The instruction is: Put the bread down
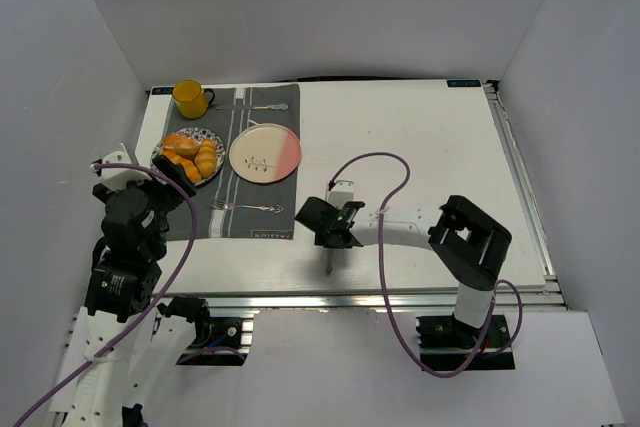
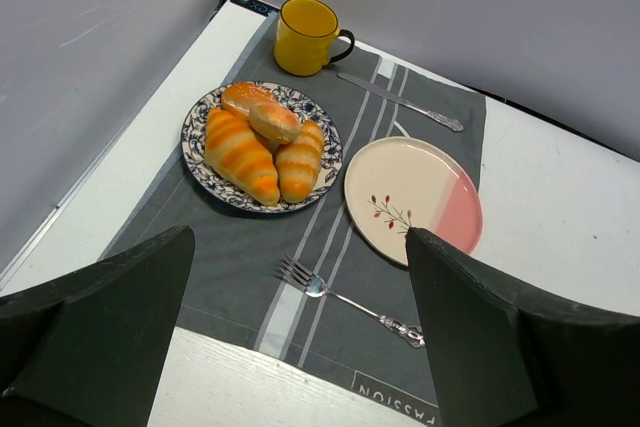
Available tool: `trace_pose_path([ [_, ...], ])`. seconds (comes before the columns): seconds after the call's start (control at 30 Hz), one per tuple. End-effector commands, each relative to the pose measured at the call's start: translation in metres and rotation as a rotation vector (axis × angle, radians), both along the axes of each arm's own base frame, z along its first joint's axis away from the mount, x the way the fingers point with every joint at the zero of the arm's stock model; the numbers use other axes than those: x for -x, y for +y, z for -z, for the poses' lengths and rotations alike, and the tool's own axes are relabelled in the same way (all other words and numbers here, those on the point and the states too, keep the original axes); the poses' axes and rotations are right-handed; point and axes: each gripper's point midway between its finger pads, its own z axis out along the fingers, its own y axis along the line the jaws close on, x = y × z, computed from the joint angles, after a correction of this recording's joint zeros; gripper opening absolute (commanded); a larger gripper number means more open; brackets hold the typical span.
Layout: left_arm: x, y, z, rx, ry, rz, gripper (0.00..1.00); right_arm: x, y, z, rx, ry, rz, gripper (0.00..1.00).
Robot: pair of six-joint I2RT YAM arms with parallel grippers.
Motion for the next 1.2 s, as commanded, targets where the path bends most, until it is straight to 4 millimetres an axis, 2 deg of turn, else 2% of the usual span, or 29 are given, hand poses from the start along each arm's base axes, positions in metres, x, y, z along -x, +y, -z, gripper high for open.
trace_pose_path([
  [0.0, 0.001, 0.002, 0.003, -0.011, 0.009, -0.009, 0.98, -0.006, -0.006, -0.027, 0.016, -0.051, -0.035, 0.49],
  [0.13, 0.0, 0.001, 0.005, -0.01, 0.012, -0.008, 0.98, -0.01, -0.014, -0.062, 0.041, -0.101, -0.068, 0.46],
  [0.17, -0.001, 0.001, 0.005, -0.01, 0.01, -0.008, 0.98, -0.01, -0.019, -0.078, 0.04, -0.125, -0.085, 0.46],
  [0.23, -0.001, 0.001, 0.005, -0.012, 0.011, -0.009, 0.98, -0.011, -0.021, -0.097, 0.029, -0.157, -0.114, 0.45],
  [0.27, -0.002, 0.002, 0.005, -0.013, 0.008, -0.01, 0.98, -0.012, -0.024, -0.114, 0.025, -0.189, -0.158, 0.44],
  [0.37, -0.003, 0.002, 0.007, -0.015, 0.013, -0.012, 0.98, -0.014, -0.015, -0.15, 0.006, -0.24, -0.275, 0.45],
  [0.47, -0.005, 0.001, 0.007, -0.014, 0.011, -0.007, 0.98, -0.012, -0.02, -0.169, 0.045, -0.239, -0.321, 0.46],
  [0.57, -0.006, 0.0, 0.007, -0.014, 0.01, -0.007, 0.98, -0.01, -0.01, -0.184, 0.012, -0.255, -0.383, 0.46],
  [0.6, -0.006, 0.001, 0.006, -0.015, 0.007, -0.01, 0.98, -0.014, 0.0, -0.196, -0.015, -0.292, -0.425, 0.46],
  [0.7, -0.004, 0.004, 0.001, -0.014, -0.004, -0.028, 0.98, -0.016, 0.027, -0.212, -0.059, -0.342, -0.552, 0.45],
  [0.73, -0.004, 0.005, 0.0, -0.013, -0.006, -0.035, 0.98, -0.023, 0.043, -0.223, -0.087, -0.376, -0.577, 0.45],
  [0.8, -0.002, 0.01, -0.01, -0.004, -0.029, -0.065, 0.98, -0.026, 0.064, -0.231, -0.103, -0.404, -0.667, 0.45],
  [0.83, 0.0, 0.012, -0.015, 0.005, -0.042, -0.076, 0.97, -0.03, 0.083, -0.238, -0.133, -0.423, -0.699, 0.45],
  [0.9, 0.003, 0.016, -0.027, 0.018, -0.072, -0.099, 0.96, -0.034, 0.102, -0.244, -0.144, -0.451, -0.759, 0.46],
  [0.93, 0.007, 0.019, -0.039, 0.027, -0.106, -0.117, 0.95, -0.037, 0.122, -0.249, -0.18, -0.47, -0.799, 0.46],
  [0.97, 0.008, 0.021, -0.045, 0.028, -0.117, -0.126, 0.95, -0.04, 0.131, -0.252, -0.191, -0.483, -0.822, 0.46],
  [1.0, 0.009, 0.023, -0.049, 0.021, -0.117, -0.133, 0.95, -0.044, 0.143, -0.24, -0.188, -0.47, -0.85, 0.46],
  [1.03, 0.011, 0.025, -0.059, 0.018, -0.13, -0.143, 0.95, -0.046, 0.158, -0.254, -0.222, -0.505, -0.898, 0.46],
  [1.07, 0.012, 0.026, -0.062, 0.015, -0.132, -0.149, 0.95, -0.048, 0.166, -0.255, -0.23, -0.51, -0.922, 0.46],
  [1.1, 0.013, 0.028, -0.065, 0.009, -0.131, -0.157, 0.94, -0.054, 0.177, -0.239, -0.223, -0.488, -0.947, 0.47],
  [1.13, 0.015, 0.03, -0.07, 0.009, -0.139, -0.17, 0.94, -0.057, 0.188, -0.254, -0.255, -0.517, -0.974, 0.47],
  [1.17, 0.016, 0.032, -0.072, 0.007, -0.139, -0.178, 0.94, -0.06, 0.195, -0.255, -0.266, -0.519, -0.988, 0.48],
])
